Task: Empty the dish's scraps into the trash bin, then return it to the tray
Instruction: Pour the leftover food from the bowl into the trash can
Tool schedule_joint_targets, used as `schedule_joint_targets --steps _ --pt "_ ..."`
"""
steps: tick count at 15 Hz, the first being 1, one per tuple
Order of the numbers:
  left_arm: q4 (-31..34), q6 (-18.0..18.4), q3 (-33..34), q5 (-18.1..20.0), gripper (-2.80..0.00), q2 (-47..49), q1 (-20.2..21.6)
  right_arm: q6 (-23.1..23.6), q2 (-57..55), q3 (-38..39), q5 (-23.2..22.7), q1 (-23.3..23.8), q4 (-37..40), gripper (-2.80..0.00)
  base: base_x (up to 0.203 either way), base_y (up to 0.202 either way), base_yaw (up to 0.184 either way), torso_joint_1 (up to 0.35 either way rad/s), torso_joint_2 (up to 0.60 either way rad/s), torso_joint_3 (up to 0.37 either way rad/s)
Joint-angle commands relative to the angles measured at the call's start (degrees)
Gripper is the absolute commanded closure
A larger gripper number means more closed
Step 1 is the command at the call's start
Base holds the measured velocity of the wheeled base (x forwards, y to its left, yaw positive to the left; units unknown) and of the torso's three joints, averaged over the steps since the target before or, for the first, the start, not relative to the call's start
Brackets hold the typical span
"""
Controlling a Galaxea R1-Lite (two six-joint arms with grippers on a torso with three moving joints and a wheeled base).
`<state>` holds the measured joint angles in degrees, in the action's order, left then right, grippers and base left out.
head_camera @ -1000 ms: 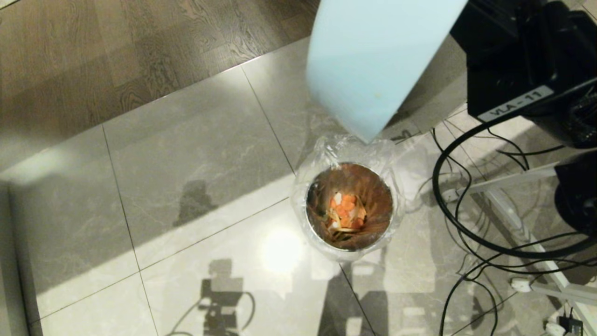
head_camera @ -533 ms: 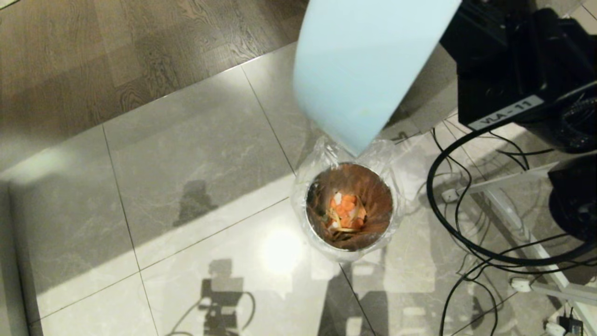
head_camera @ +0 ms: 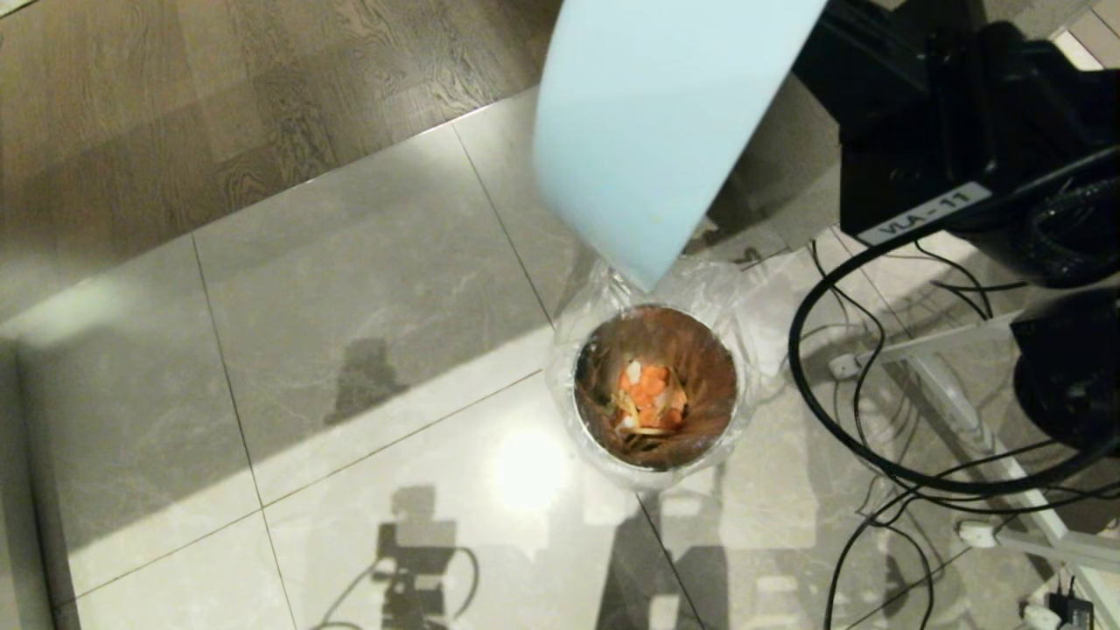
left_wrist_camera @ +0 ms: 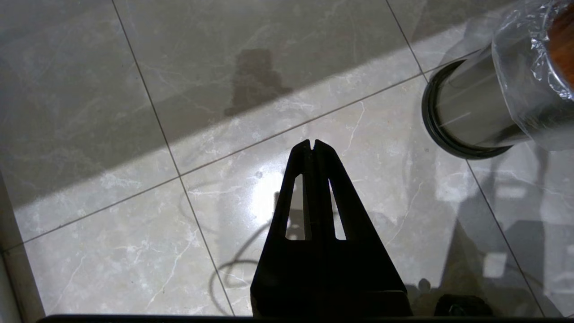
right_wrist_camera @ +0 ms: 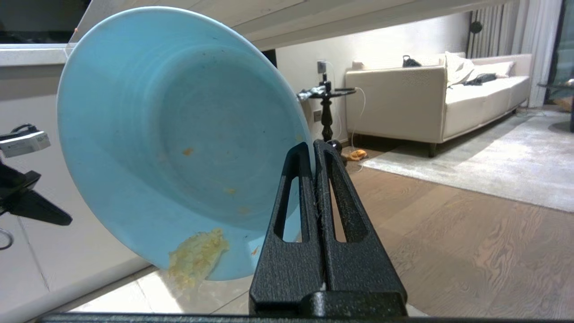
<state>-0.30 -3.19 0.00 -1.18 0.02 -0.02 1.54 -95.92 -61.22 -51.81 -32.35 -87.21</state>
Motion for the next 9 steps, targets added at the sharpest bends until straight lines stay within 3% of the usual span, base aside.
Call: schedule_joint_targets --steps 1,4,9 --pt "-0.05 -0.07 0.0 -0.05 0.0 0.06 -0.04 0.63 -0.65 0.86 -0.31 -0.31 -2.74 0.0 0.0 0.0 0.0 0.0 0.0 0.0" --pt "-0.05 -0.07 0.0 -0.07 0.0 0.05 -0.06 1.4 -0.71 0.22 -0.31 -1.0 -2.74 0.0 0.0 0.0 0.0 0.0 0.0 0.0" --pt "-0.05 -0.07 0.0 -0.05 0.0 0.06 -0.06 7.99 -1.34 3.42 -0.4 -1.13 -2.74 0.0 0.0 0.0 0.0 0.0 0.0 0.0"
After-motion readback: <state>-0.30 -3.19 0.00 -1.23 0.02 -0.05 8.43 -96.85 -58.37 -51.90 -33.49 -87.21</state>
